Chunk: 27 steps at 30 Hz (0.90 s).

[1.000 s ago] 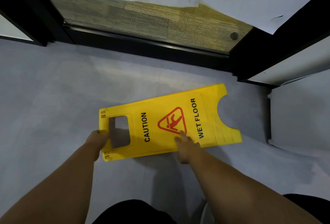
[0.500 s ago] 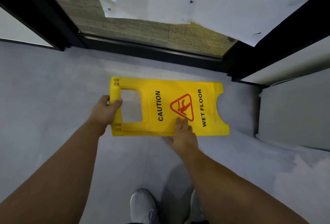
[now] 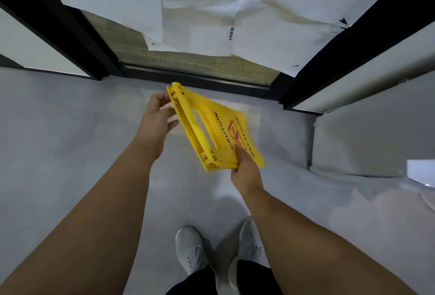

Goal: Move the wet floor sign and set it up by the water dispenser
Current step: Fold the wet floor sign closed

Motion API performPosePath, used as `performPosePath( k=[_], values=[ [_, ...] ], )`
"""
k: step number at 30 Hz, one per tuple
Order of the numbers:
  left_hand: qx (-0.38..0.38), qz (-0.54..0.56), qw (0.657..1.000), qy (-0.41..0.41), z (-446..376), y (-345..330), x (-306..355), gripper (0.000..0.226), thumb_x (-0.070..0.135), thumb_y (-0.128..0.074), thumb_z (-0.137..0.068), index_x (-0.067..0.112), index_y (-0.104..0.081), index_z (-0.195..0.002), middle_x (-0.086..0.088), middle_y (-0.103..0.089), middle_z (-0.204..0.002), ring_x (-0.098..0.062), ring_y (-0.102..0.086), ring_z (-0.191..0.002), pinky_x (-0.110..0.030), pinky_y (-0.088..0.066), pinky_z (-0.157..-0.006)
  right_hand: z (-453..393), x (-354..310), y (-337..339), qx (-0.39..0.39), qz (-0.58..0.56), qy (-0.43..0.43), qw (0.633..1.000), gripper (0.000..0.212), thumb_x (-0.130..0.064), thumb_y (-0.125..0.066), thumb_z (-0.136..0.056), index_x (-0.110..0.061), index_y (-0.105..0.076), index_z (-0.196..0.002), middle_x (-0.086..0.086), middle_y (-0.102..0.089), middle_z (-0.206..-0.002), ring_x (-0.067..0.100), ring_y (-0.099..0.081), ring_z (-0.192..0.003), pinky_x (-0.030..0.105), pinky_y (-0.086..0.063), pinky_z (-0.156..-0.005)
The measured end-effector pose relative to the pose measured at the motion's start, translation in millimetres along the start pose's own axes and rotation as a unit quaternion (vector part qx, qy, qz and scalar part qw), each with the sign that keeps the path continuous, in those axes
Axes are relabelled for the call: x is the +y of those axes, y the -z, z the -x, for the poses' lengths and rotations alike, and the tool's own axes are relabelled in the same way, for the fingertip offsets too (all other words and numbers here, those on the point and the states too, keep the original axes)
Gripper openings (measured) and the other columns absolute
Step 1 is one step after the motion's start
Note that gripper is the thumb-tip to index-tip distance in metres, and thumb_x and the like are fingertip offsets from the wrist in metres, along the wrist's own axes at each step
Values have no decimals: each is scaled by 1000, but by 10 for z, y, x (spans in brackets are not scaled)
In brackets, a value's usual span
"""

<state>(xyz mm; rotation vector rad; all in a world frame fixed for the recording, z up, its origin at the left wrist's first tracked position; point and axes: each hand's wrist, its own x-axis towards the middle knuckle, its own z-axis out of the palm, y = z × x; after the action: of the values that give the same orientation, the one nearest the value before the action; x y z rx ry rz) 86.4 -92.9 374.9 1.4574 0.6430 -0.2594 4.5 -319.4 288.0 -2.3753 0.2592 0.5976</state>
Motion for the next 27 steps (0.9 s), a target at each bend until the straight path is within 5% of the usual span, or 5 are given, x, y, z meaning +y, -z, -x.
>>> performPosePath(
  k=[4,7,10,14,27],
  values=[
    [-15,-47,998,-34,250,-39,-18,38,-9,-56,-86,20,-40,-104,3,-55,-98,-16,-58,-91,-33,-53,-77,165,-42,273,-24,-57,-1,998,55,1,-54,-89,-19,-50,-140,10,-56,-139,30,-53,-126,24,-40,-101],
    [-19,-53,998,-33,384,-47,-81,46,-3,-67,-81,26,-43,-107,-5,-56,-124,-24,-53,-122,-40,-50,-95,251,-95,467,-49,-67,-30,996,42,-1,-55,-90,-12,-59,-130,5,-65,-113,24,-62,-105,11,-35,-75],
    [-7,-120,991,-65,451,-53,-40,46,17,-74,-80,21,-45,-115,-3,-54,-129,-22,-49,-127,-36,-45,-100,336,-93,589,-37,-73,-78,994,28,-6,-60,-89,-6,-64,-117,7,-65,-98,30,-64,-99,20,-37,-70],
    [10,-252,964,-89,571,-120,-57,46,34,-79,-72,16,-48,-101,-9,-62,-112,-22,-60,-108,-41,-53,-89,451,-72,585,34,-126,-133,982,38,-14,-66,-85,-11,-60,-123,13,-68,-116,32,-63,-107,31,-47,-80],
    [100,-329,939,-25,1198,-210,-196,41,39,-79,-69,13,-52,-87,-7,-65,-89,-22,-62,-84,-37,-49,-70,734,-393,912,81,-199,-135,967,26,3,-46,-90,-18,-59,-99,3,-57,-93,14,-53,-79,25,-39,-67]
  ],
)
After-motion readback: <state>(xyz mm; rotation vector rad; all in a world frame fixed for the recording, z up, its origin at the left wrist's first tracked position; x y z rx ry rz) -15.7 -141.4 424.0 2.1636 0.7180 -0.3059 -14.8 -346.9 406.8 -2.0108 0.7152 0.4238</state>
